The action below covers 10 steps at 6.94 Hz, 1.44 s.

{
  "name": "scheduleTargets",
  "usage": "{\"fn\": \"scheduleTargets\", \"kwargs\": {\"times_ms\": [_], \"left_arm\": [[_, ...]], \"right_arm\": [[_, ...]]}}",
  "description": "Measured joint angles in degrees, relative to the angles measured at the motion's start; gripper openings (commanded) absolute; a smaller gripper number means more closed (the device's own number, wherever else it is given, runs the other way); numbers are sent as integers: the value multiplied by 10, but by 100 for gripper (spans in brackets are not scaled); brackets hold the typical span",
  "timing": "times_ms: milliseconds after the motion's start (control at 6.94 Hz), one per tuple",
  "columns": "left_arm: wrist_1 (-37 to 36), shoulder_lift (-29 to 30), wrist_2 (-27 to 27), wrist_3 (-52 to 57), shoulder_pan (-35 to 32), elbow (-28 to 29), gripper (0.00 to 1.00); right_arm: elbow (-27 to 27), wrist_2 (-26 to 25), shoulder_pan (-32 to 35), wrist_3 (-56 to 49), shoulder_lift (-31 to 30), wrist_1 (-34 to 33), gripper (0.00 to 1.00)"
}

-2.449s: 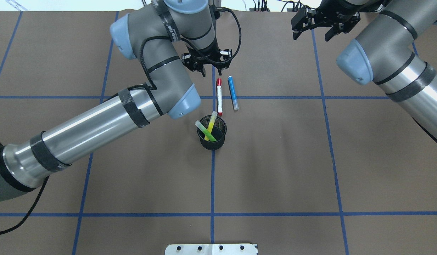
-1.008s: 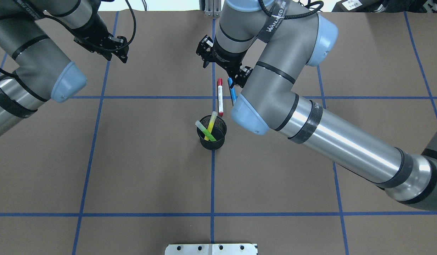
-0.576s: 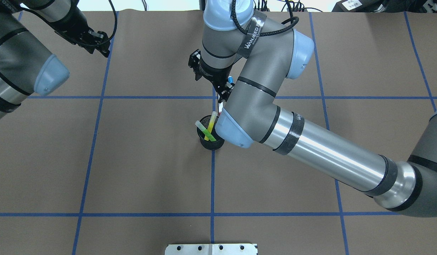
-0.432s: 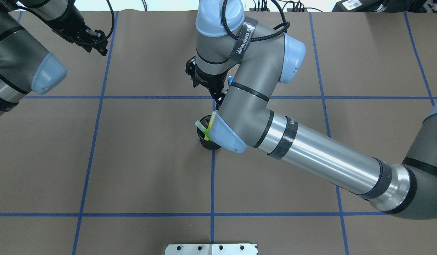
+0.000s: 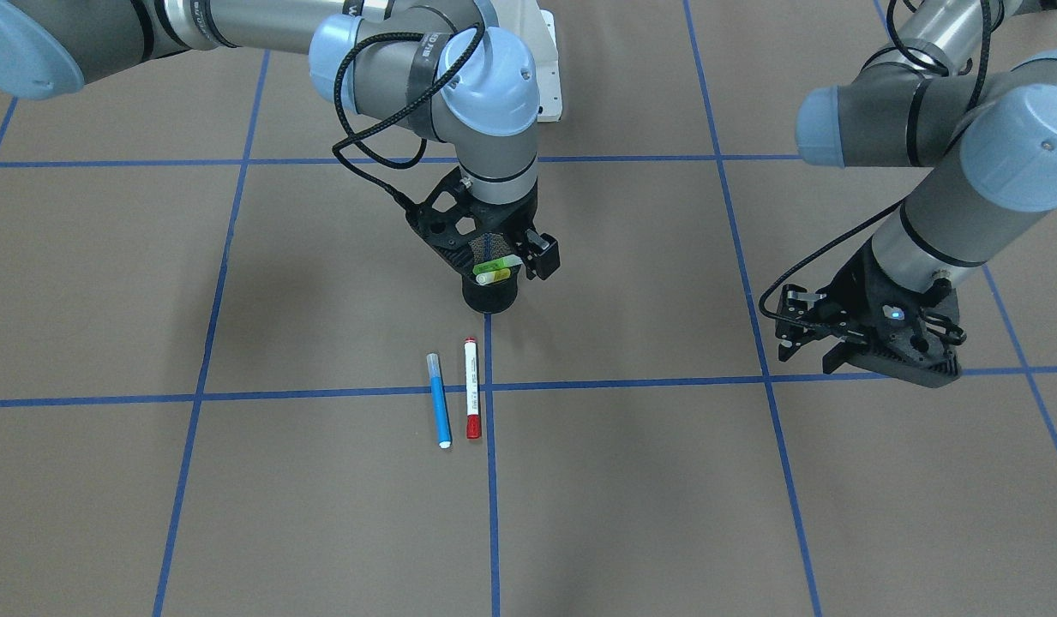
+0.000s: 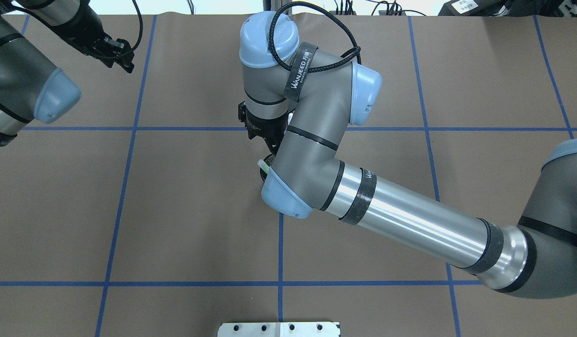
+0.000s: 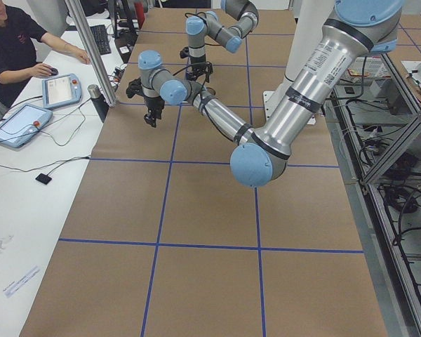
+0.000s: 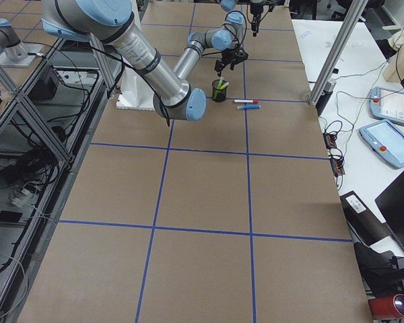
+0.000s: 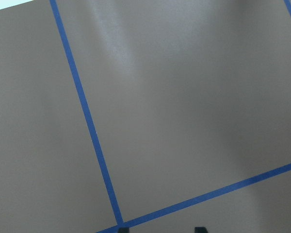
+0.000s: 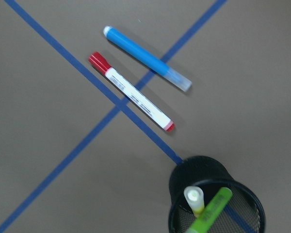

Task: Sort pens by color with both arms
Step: 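Move the right gripper over the cup while the left arm retracts, then lower the right gripper onto the green highlighter in the cup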

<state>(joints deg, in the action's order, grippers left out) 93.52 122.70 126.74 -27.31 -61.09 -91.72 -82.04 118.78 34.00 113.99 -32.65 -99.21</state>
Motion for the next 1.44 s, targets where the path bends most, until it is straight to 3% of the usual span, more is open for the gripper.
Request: {"fn": "scheduleTargets", "kwargs": {"times_ms": [288,576,1441], "left_arm": [[0,-4,0,1,-1,-3,55],[1,-7,-1,2,-1,-3,55],[1,-17,-2,37,-6,-3,55]], "right_arm": [[18,12,-5,20,5,-1,76],[32,14,-6,41,7,-1,70],[44,21,-10,74,4,1,69]]}}
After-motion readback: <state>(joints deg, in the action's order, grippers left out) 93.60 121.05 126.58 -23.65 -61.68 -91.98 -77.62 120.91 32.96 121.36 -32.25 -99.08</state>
